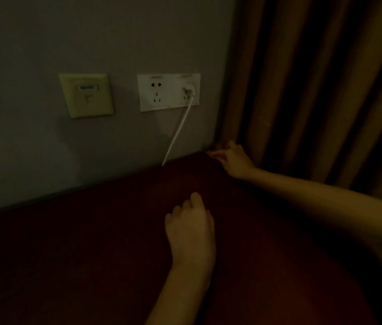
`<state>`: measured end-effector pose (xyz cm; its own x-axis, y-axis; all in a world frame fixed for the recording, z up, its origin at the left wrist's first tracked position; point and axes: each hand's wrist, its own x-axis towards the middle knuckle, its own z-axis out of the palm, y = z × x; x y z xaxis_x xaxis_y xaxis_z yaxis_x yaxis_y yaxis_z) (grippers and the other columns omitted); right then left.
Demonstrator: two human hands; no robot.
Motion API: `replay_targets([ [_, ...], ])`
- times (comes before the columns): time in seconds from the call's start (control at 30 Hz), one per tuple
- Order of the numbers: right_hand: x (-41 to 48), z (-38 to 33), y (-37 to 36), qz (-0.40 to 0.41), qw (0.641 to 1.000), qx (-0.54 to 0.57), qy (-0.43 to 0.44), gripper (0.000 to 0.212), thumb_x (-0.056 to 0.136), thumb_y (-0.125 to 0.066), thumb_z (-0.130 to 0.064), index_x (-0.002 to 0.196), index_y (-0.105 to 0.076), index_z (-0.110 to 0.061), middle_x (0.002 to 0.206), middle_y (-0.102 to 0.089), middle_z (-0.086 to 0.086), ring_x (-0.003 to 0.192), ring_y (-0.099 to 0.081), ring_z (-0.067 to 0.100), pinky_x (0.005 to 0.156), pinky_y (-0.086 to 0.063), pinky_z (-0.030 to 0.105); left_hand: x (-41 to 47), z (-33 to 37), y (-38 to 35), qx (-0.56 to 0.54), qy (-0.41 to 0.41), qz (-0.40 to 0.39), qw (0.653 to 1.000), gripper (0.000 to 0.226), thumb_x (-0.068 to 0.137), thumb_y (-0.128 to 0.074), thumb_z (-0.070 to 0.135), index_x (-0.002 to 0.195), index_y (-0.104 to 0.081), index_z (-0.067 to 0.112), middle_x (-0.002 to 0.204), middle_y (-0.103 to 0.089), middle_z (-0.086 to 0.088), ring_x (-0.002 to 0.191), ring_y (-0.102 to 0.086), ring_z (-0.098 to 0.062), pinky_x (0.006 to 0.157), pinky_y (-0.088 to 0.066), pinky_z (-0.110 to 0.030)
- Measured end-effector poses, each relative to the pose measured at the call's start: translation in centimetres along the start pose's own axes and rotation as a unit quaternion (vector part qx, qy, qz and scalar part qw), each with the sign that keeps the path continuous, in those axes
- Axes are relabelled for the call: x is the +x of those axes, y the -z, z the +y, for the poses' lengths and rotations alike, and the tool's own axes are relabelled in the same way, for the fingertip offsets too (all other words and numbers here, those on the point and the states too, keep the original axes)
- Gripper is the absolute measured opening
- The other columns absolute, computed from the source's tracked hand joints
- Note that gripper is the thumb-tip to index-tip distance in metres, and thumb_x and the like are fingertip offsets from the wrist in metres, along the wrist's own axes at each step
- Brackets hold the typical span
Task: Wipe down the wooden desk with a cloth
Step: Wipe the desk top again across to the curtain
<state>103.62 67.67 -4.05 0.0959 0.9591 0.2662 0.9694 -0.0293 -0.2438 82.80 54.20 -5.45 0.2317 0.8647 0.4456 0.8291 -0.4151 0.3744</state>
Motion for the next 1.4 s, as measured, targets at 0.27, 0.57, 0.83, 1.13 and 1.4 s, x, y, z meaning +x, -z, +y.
replay_targets([
  [0.27,-10.3,-3.4,2.0,-0.034,0.983,0.04,0.175,0.038,0.096,-0.049,-0.024,0.13,-0.049,-0.041,0.1,-0.034,-0.002,0.096,-0.035,0.015,0.083,-0.03,0.023,-0.1,0.0,-1.1,0.055,0.008,0.03,0.998,0.023,0.066,-0.082,0.019,0.075,-0.062,0.016,0.058,-0.059,-0.001,0.049,-0.056,-0.019,0.049,-0.043,-0.03],
  [0.57,1.8,-4.0,-1.4,-0.031,0.994,0.043,0.097,0.032,0.099,-0.043,-0.026,0.127,-0.059,-0.031,0.118,-0.045,0.01,0.113,-0.041,0.027,0.093,-0.027,0.024,-0.2,0.2,0.1,0.002,-0.007,-0.001,1.0,0.01,0.094,-0.052,0.029,0.099,-0.052,0.019,0.087,-0.061,0.001,0.077,-0.058,-0.017,0.068,-0.042,-0.03],
  [0.83,1.1,0.5,1.0,-0.018,0.982,-0.052,-0.179,0.044,0.098,-0.039,-0.019,0.141,-0.043,-0.028,0.15,-0.018,0.015,0.136,-0.02,0.039,0.107,-0.03,0.048,-0.3,0.1,0.1,-0.023,0.003,0.021,1.0,0.009,0.091,-0.058,0.026,0.092,-0.055,0.018,0.08,-0.062,-0.002,0.071,-0.058,-0.019,0.065,-0.044,-0.033],
  [1.13,-1.8,0.0,0.8,-0.026,0.999,-0.01,-0.015,0.038,0.102,-0.033,-0.029,0.138,-0.045,-0.034,0.119,-0.036,0.008,0.111,-0.037,0.031,0.096,-0.03,0.032,-0.4,0.2,0.1,0.001,0.014,-0.012,1.0,0.01,0.088,-0.063,0.026,0.092,-0.057,0.019,0.079,-0.063,0.0,0.07,-0.06,-0.017,0.063,-0.043,-0.031],
  [1.4,2.6,0.4,0.4,-0.055,0.993,-0.025,-0.101,0.043,0.1,-0.035,-0.025,0.141,-0.041,-0.033,0.15,-0.019,0.012,0.135,-0.022,0.039,0.111,-0.026,0.045,-0.3,0.2,1.3,-0.014,0.019,-0.042,0.999,0.016,0.1,-0.039,0.031,0.11,-0.047,0.022,0.101,-0.059,0.003,0.089,-0.055,-0.013,0.078,-0.039,-0.028],
])
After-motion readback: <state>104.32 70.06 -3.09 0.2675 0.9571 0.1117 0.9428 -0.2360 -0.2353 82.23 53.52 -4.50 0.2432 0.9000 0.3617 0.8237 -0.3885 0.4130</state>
